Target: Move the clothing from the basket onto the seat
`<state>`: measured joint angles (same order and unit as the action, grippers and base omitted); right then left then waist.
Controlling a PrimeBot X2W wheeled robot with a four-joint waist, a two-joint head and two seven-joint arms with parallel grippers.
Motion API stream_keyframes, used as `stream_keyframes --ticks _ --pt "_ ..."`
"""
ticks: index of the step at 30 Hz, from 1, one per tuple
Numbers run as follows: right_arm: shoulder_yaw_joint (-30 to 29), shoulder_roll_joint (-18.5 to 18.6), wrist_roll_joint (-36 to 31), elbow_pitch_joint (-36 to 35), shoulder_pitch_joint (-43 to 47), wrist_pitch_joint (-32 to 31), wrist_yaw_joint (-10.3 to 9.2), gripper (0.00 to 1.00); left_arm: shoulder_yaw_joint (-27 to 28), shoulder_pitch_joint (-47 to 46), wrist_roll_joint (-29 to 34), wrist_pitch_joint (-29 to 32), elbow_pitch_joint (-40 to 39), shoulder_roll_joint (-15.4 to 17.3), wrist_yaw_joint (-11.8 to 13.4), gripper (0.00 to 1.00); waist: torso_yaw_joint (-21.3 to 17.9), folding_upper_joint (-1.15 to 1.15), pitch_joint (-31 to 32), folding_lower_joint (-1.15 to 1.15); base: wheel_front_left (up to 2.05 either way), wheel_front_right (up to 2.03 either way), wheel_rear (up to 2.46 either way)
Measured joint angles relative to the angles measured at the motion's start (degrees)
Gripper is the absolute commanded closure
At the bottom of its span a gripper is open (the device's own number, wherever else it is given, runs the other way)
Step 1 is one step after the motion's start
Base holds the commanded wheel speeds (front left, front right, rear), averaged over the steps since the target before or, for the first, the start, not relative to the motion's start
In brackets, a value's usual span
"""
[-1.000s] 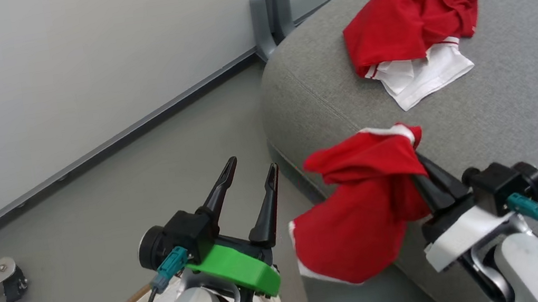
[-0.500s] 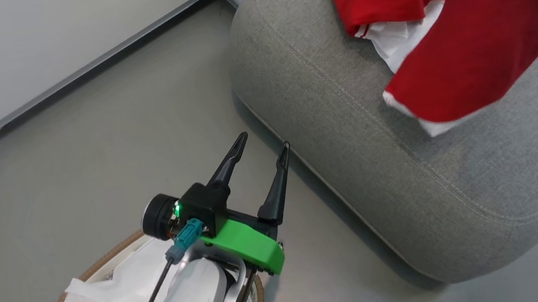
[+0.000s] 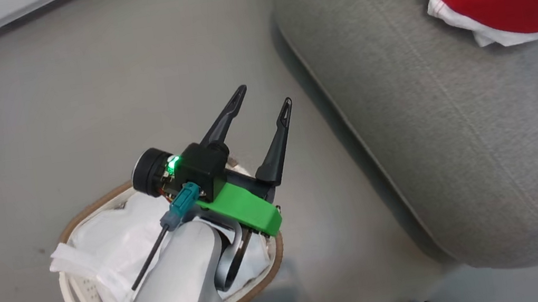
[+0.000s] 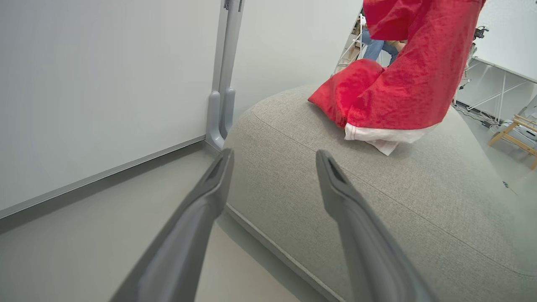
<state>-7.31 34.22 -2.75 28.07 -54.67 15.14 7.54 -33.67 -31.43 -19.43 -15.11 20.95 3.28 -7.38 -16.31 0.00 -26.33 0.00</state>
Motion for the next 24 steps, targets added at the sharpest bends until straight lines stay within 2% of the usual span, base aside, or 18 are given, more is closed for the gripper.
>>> stream_keyframes --ticks 6,7,8,9,10,11,15,24 --pt "-4.8 -3.7 -3.3 8.1 1.9 0.0 0.0 0.98 0.9 -0.5 0.4 0.0 0.1 -0.1 0.0 0.0 3.9 0.0 -3.5 0.0 0.0 0.0 0.0" --pt "-6.0 -4.5 -3.8 9.0 2.8 0.0 0.0 0.88 1.1 -0.5 0.4 0.0 0.3 -0.1 0.0 0.0 4.5 0.0 -4.1 0.01 0.0 0.0 0.0" --pt "-6.9 -5.0 -4.7 10.2 3.8 0.0 0.0 0.67 1.2 -0.5 0.6 0.0 0.4 -0.1 0.0 0.0 5.1 0.0 -4.6 0.0 0.0 0.0 0.0" --pt "-7.9 -5.4 -5.2 11.0 4.5 0.0 -0.01 0.58 1.3 -0.5 0.8 0.0 0.6 -0.1 0.0 0.0 5.5 0.0 -4.9 0.0 0.0 0.0 0.0" --pt "-9.2 -6.1 -5.5 12.1 5.4 0.0 -0.01 0.16 1.6 -0.4 0.9 0.0 1.1 -0.1 0.0 0.0 6.0 0.0 -5.2 0.0 0.0 0.0 0.0" --pt "-10.2 -6.9 -5.4 12.7 6.4 0.0 0.0 0.0 2.1 -0.2 0.8 0.0 1.5 -0.1 0.0 0.0 6.4 0.0 -5.4 0.0 0.0 0.0 0.0" --pt "-12.2 -9.7 -5.2 12.2 10.3 0.0 0.0 0.0 3.8 0.8 0.4 0.0 3.0 0.0 0.0 0.0 6.8 0.0 -5.0 0.0 0.0 0.0 0.0" --pt "-14.0 -13.2 -3.2 7.1 22.3 0.0 -0.01 0.0 9.2 4.9 0.4 0.0 3.9 -0.1 0.0 0.0 5.3 0.0 -0.3 0.0 0.0 0.0 0.0"
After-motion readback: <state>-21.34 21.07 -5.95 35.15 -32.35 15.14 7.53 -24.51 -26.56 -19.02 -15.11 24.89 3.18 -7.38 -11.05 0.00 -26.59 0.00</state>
